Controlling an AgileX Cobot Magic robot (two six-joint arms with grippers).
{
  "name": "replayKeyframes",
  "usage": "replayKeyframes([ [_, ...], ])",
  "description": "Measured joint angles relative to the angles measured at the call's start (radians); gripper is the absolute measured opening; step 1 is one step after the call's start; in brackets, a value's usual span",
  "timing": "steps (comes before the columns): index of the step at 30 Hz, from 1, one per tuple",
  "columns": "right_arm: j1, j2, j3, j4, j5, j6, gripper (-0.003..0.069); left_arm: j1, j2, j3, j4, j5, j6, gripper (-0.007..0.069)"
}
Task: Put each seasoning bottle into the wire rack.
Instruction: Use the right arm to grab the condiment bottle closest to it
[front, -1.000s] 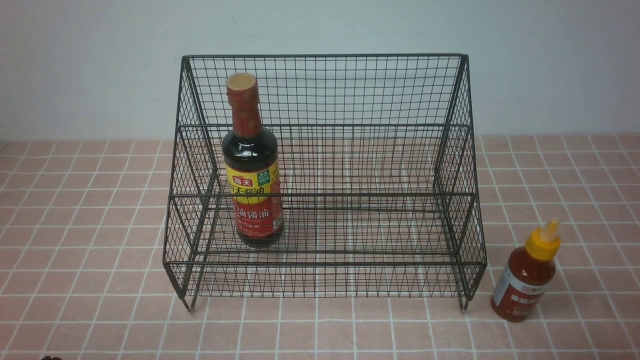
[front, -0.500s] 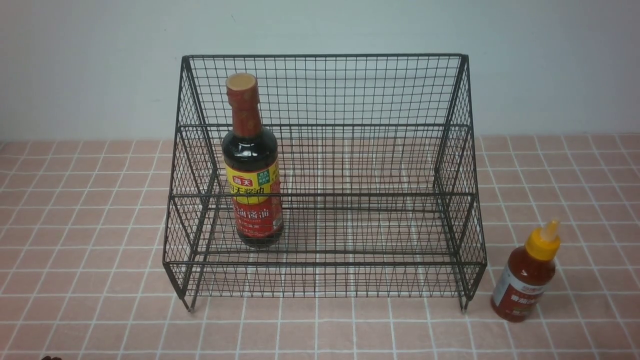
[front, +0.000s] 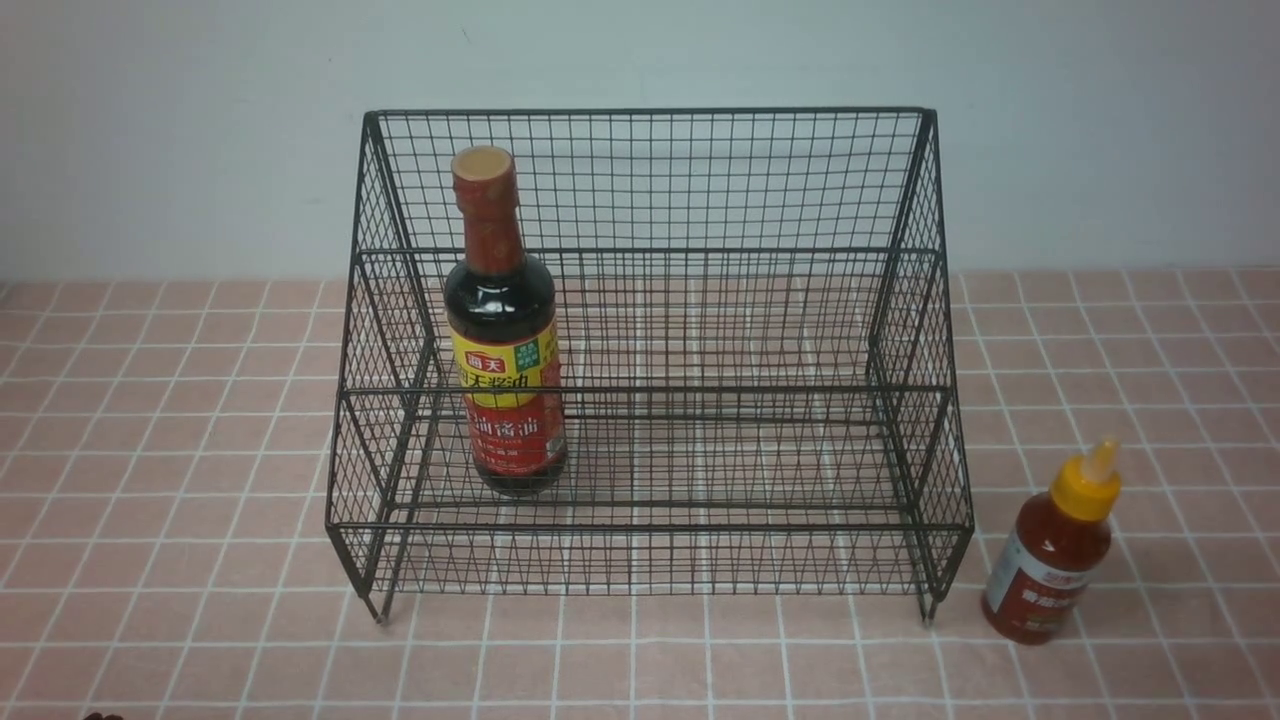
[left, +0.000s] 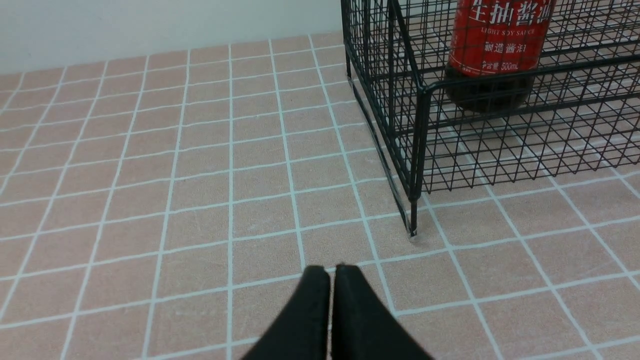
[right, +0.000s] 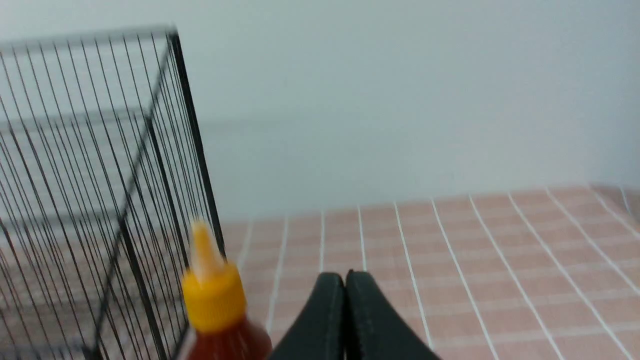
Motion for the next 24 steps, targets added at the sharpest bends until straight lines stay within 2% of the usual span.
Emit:
replayKeyframes([
  [5, 0.000, 0.000, 0.000, 0.010, -0.174, 0.081, -0.0009, 0.000, 0.000, 0.000, 0.000, 0.001, 0.000, -0.0007],
  [14, 0.000, 0.000, 0.000, 0.014, -0.160, 0.089, -0.0009, 0.000, 0.000, 0.000, 0.000, 0.001, 0.000, -0.0007],
  [19, 0.000, 0.000, 0.002, 0.002, -0.278, 0.114, -0.0009, 0.000, 0.000, 0.000, 0.000, 0.002, 0.000, -0.0007],
  [24, 0.000, 0.106, -0.047, -0.014, -0.293, 0.107, -0.0007, 0.000, 0.000, 0.000, 0.000, 0.002, 0.000, -0.0007],
])
